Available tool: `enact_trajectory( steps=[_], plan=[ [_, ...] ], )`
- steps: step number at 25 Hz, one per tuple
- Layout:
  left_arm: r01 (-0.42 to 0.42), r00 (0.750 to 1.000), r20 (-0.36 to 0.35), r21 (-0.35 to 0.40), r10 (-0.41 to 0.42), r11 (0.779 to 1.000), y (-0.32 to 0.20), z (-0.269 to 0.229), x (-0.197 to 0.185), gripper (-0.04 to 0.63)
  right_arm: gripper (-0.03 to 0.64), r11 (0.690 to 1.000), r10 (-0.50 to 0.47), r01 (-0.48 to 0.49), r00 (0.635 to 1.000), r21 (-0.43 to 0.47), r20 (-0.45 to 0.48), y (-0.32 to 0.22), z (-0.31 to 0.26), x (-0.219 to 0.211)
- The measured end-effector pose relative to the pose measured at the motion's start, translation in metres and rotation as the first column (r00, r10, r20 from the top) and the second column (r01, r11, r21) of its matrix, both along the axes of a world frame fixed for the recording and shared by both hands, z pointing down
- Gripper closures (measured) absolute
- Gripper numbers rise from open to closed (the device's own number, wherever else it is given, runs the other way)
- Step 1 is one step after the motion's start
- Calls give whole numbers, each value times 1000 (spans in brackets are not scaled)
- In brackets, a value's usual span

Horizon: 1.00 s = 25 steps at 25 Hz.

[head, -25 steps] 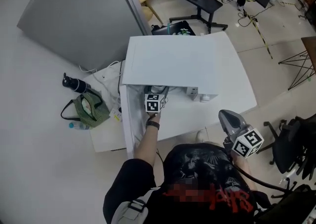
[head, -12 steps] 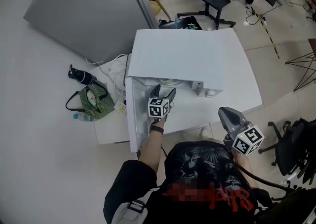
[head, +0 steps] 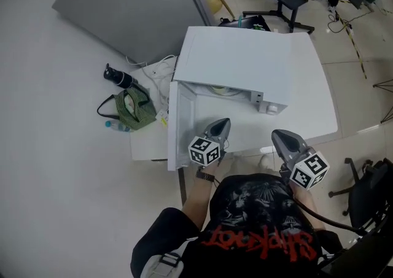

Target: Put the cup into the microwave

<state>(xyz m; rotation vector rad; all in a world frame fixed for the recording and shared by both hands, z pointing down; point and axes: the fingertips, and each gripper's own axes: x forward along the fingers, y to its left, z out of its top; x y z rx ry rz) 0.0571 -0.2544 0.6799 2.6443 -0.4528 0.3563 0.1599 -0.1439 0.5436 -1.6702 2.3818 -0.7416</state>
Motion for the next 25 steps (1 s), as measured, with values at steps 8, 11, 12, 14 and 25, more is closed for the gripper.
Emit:
enact_trajectory(
  steps=[8,11,12,14,25],
  plan=[
    [-40,988,-146,12,41,999,111,-67,7,592,617,984,-165,158,982,79,88,27,12,-19],
    [3,974,-228,15,1,1000,144,-88,6,592,617,969,-223,210,970,128,95,33,12,-18],
    [10,973,-231,10,-8,1000,153,-90,5,566,617,967,-228,215,970,135,86,35,10,-18],
    [13,974,-225,13,-9,1000,170,-90,-1,491,617,967,-222,211,973,145,61,42,3,-16],
    [-23,921,-387,77,52,997,230,-137,-65,453,617,988,-81,85,996,128,-35,129,-36,-72]
  ],
)
